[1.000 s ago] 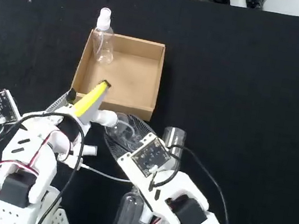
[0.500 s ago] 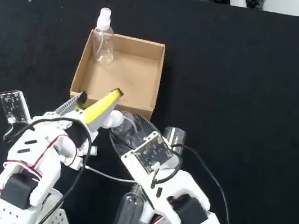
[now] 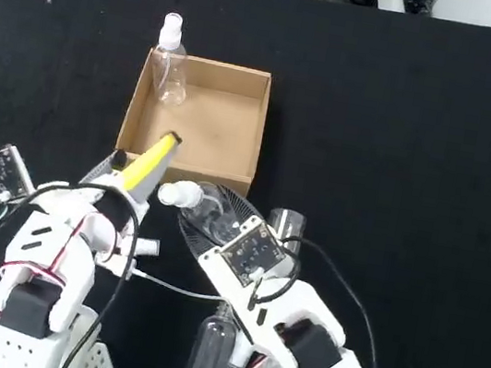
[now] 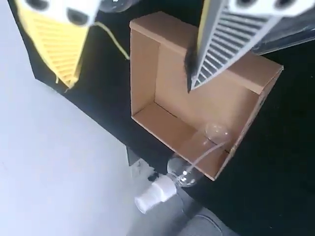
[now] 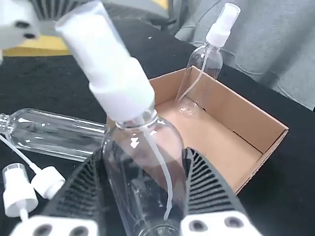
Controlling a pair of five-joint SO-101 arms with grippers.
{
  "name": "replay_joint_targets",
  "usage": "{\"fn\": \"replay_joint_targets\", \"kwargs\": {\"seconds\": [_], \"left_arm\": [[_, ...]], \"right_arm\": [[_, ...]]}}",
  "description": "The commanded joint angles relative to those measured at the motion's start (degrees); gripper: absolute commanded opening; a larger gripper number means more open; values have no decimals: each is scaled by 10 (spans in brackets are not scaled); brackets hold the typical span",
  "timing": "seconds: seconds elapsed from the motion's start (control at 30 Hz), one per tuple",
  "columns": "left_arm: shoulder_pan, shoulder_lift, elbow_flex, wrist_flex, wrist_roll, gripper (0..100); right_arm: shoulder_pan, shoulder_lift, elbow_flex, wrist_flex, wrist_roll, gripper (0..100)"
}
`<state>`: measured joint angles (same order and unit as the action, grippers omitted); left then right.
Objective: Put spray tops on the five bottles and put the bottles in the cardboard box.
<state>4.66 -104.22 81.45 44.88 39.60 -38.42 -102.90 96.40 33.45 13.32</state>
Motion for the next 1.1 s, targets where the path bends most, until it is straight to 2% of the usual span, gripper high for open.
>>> {"fn": "replay_joint_targets", "kwargs": {"seconds": [0.0, 0.17, 0.27, 0.57, 0.97, 1.07], "left_arm": [[-13, -5, -34, -8, 8, 328], [-10, -5, -29, -8, 5, 328], [-6, -5, -16, -8, -32, 328], [64, -5, 8, -4, -94, 328], [92, -5, 9, -2, -99, 328], [127, -5, 14, 9, -99, 328]], "right_arm": [[16, -96, -15, -9, -6, 11], [16, -96, -25, -5, -6, 11], [17, -96, -29, -4, -6, 11], [17, -96, -27, -4, -6, 11], [17, -96, -24, -4, -6, 11], [17, -96, -24, -4, -6, 11]]}}
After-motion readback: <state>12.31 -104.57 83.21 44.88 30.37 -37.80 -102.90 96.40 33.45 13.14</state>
